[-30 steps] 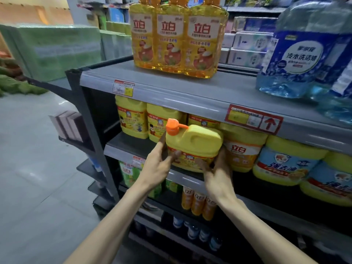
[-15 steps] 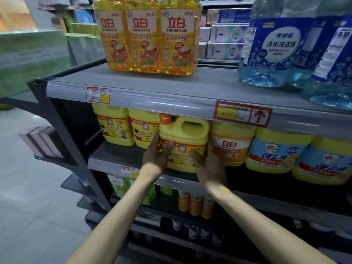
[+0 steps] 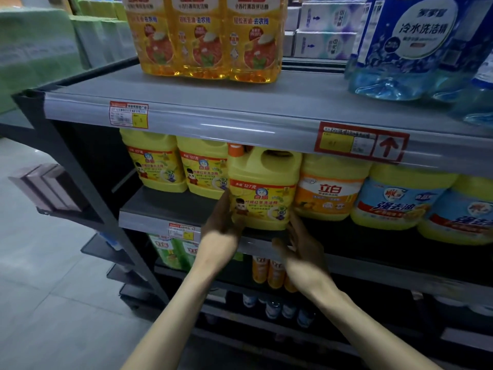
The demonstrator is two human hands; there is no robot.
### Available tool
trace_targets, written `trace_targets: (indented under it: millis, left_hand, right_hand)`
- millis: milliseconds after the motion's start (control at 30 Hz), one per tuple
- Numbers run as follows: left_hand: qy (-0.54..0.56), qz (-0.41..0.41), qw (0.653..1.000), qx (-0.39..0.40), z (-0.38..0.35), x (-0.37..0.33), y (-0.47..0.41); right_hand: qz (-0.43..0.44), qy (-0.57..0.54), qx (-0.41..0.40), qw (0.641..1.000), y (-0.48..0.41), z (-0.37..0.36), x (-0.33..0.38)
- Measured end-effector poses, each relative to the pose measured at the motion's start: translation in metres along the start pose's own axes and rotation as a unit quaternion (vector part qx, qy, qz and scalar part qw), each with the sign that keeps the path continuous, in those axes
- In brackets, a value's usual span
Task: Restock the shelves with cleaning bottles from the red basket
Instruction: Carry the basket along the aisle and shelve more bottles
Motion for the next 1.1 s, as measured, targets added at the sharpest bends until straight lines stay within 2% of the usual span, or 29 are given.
trace_targets:
  millis: [200, 367, 600, 833, 1000, 1100]
  left_hand:
    - [-0.043, 0.035, 0.998, -0.018, 0.000, 0.006, -0.015]
    - [-0.023, 0.063, 0.998, -0.007, -0.001, -0.004, -0.039]
    - [0.025, 0.070, 0.997, -0.030, -0.002, -0.004, -0.049]
    - [0.011, 0.070, 0.997, -0.020, -0.007, -0.002, -0.050]
    - [-0.028, 0.081, 0.996, 0.006, -0.007, 0.004, -0.047]
    - [-0.031, 0.087, 0.996, 0.006, -0.007, 0.004, -0.045]
  right_hand:
    - [-0.001, 0.018, 0.010, 1.000, -0.006, -0.006, 0.006]
    - [-0.013, 0.028, 0.008, 0.999, -0.008, -0.018, 0.015]
    - [-0.029, 0.045, -0.003, 0.999, -0.027, -0.017, 0.023]
    - [-0.025, -0.003, -0.018, 1.000, -0.040, -0.014, 0.030]
    - [-0.074, -0.082, 0.005, 0.994, -0.040, -0.017, 0.028]
    - [-0.080, -0.069, 0.032, 0.994, -0.040, -0.021, 0.024]
Point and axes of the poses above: each hand's wrist, its own y-axis away from the middle knuckle, its own z-axis out of the back of the hand, x = y × z, the point moved 1 cm from there along -y, towards the middle knuckle, and after that the axes turned 9 degrees about y, right-handed, at the moved point
